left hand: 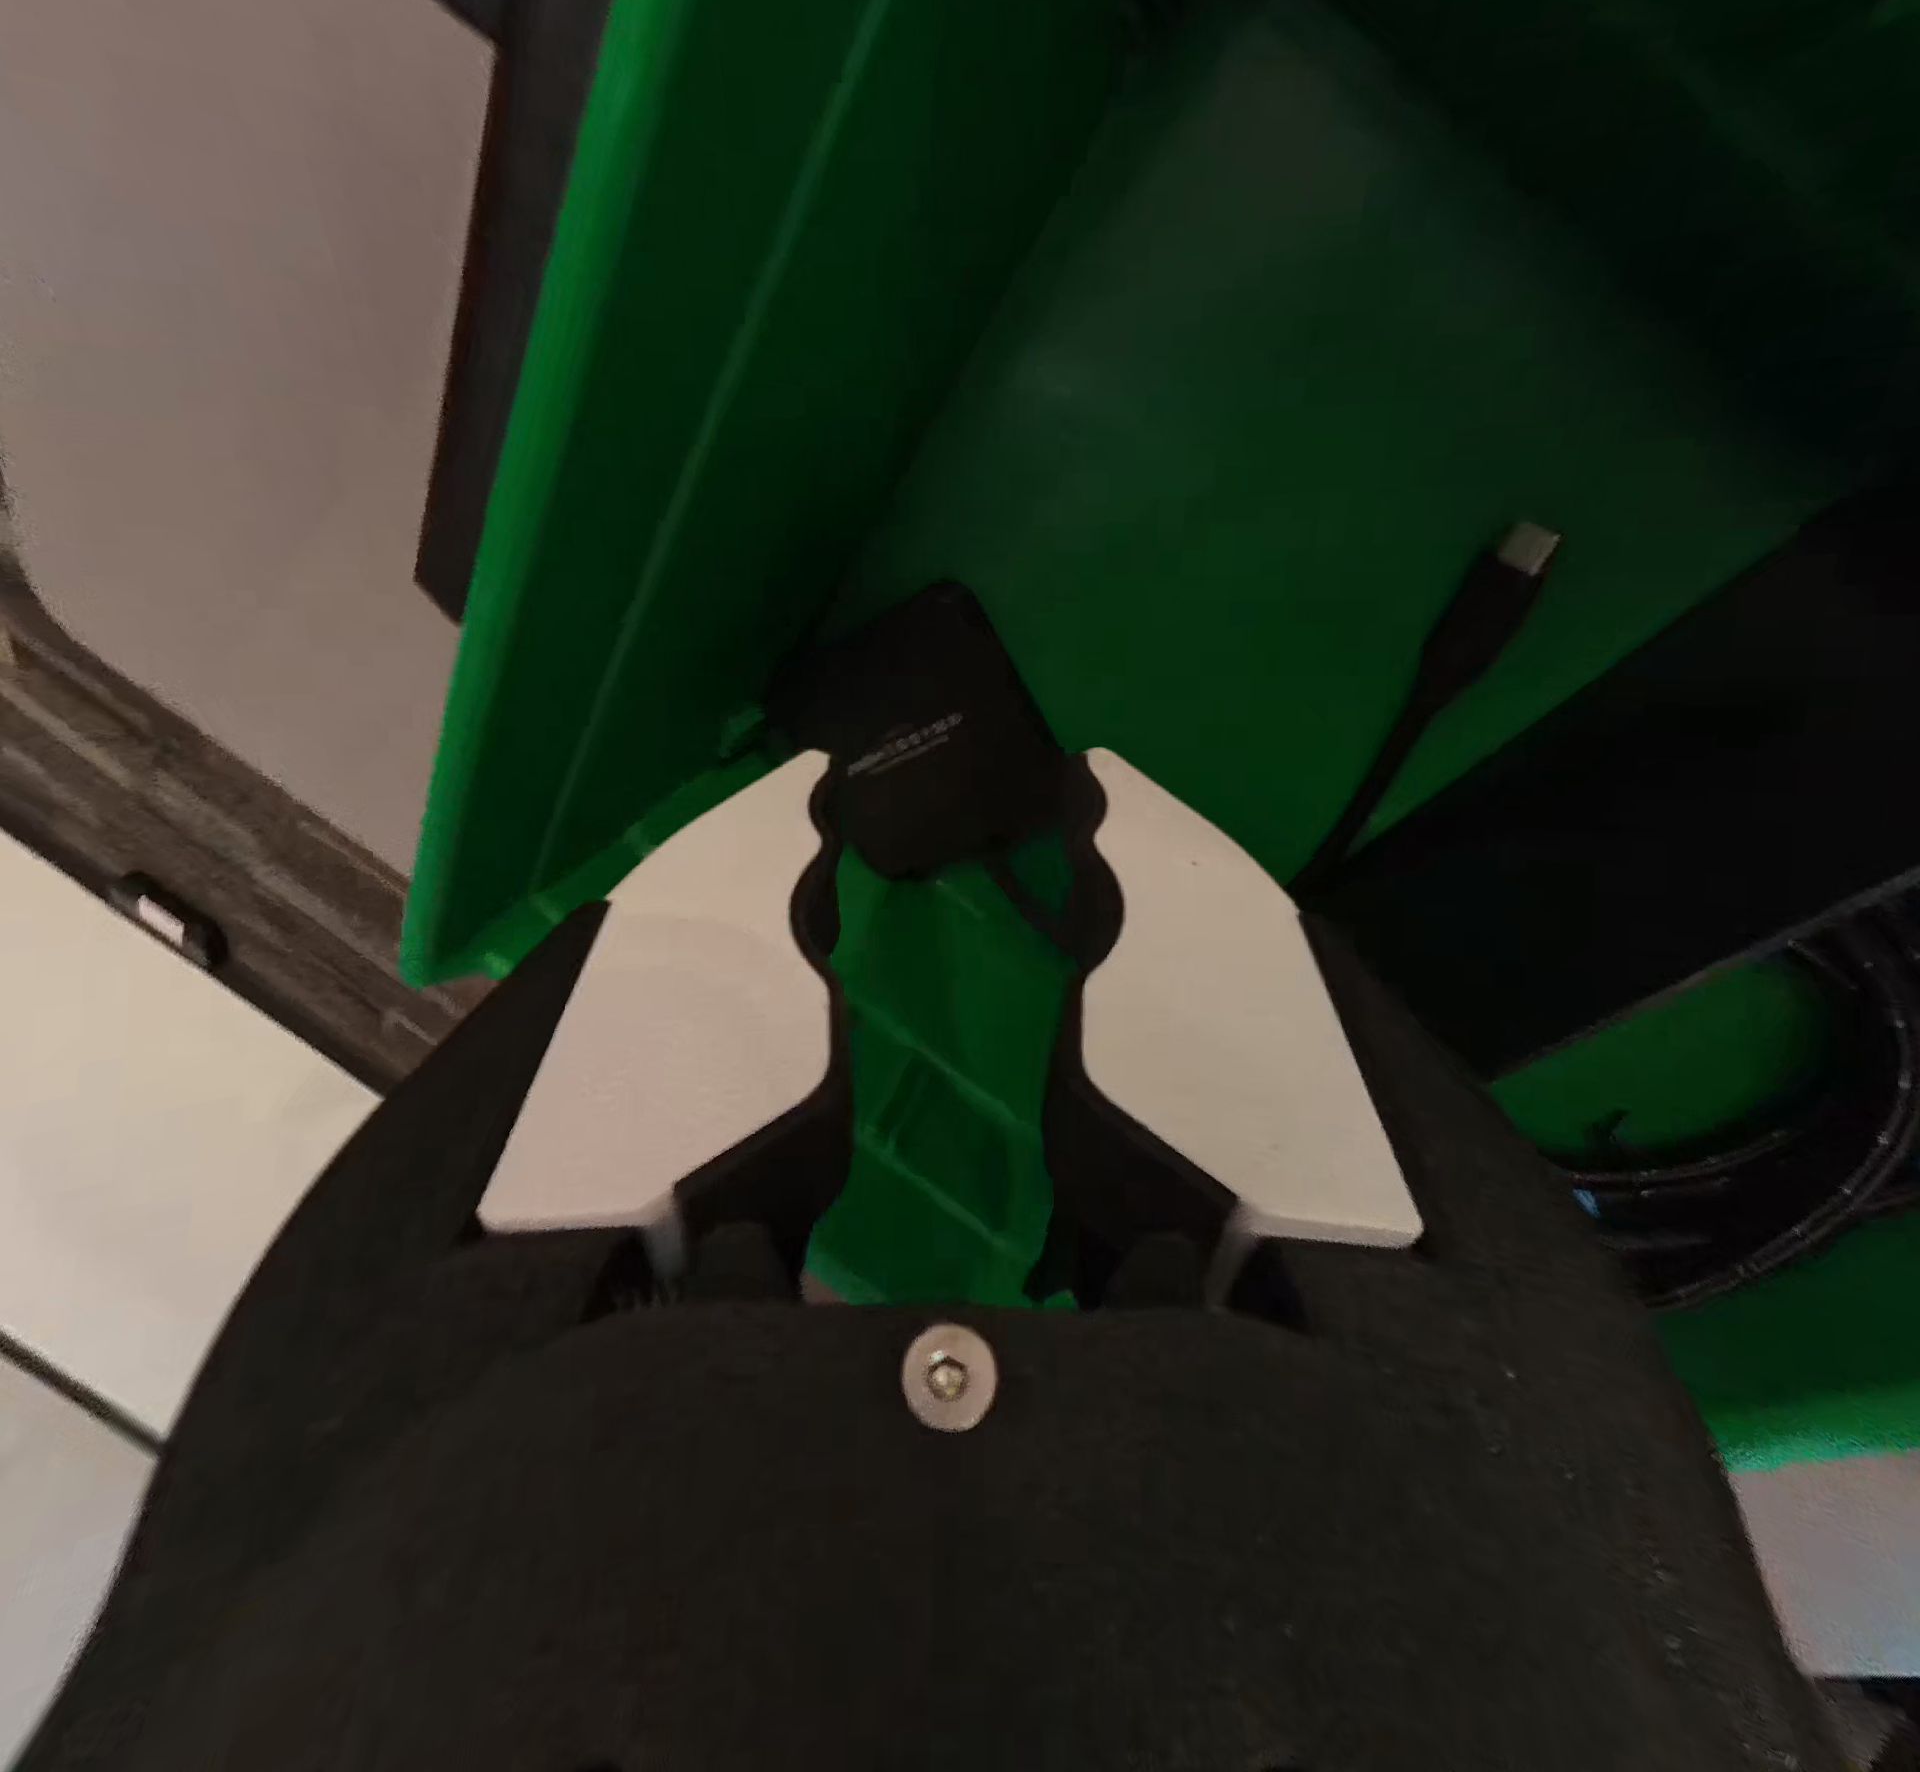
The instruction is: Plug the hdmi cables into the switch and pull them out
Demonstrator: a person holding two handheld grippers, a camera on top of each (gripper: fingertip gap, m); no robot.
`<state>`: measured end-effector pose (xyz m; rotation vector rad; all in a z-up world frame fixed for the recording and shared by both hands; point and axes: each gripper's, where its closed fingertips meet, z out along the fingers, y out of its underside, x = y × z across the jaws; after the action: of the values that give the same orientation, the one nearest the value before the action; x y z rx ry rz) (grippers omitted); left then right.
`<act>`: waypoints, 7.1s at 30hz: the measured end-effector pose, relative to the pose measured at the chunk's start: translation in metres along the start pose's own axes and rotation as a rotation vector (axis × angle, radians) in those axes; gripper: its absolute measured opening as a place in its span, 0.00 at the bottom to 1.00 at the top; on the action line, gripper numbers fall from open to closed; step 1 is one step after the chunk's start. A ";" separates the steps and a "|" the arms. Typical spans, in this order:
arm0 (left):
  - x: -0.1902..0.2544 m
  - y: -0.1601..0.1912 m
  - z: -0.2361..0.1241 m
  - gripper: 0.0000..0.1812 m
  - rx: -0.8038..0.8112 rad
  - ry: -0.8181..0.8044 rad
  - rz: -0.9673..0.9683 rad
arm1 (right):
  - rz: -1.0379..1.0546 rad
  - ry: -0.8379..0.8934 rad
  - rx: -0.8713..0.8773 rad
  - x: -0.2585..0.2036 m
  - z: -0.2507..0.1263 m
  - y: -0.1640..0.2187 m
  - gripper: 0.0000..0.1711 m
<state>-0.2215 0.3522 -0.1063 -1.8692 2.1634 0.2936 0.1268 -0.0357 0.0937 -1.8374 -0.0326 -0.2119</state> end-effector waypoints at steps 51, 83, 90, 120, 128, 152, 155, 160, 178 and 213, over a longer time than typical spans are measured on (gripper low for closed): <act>0.007 0.019 0.049 0.41 -0.114 0.212 0.153 | -0.064 -0.027 -0.118 -0.008 0.035 0.026 0.27; 0.022 0.006 0.044 0.38 -0.135 0.187 0.476 | -0.136 -0.040 -0.178 -0.016 0.044 0.035 0.27; 0.021 0.012 0.048 0.39 -0.237 0.278 0.343 | -0.147 -0.041 -0.187 -0.017 0.044 0.037 0.27; -0.007 -0.058 -0.174 0.38 -0.004 -0.227 0.451 | -0.162 -0.054 -0.080 -0.018 0.020 0.014 0.27; 0.059 -0.130 -0.266 0.38 0.090 -0.206 0.535 | -0.158 -0.065 -0.035 -0.018 0.003 0.003 0.27; 0.270 -0.210 -0.032 0.38 0.211 0.194 0.557 | 0.386 0.279 -0.774 0.110 -0.146 0.239 0.26; 0.262 -0.213 -0.031 0.40 0.219 0.157 0.530 | 0.421 0.276 -0.833 0.113 -0.139 0.256 0.27; 0.238 -0.212 -0.039 0.44 0.261 0.032 0.482 | 0.618 0.197 -0.849 0.111 -0.124 0.265 0.05; 0.190 -0.073 -0.117 0.39 0.385 -0.158 0.206 | 0.651 0.291 -0.751 0.146 -0.123 0.267 0.04; 0.175 0.084 -0.030 0.12 -0.105 0.415 -0.026 | -0.061 0.109 0.078 0.062 -0.061 0.006 0.13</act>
<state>-0.3299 0.1911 -0.1378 -2.1736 2.4202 0.0108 0.1812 -0.1017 0.1135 -1.7457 -0.0208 -0.3491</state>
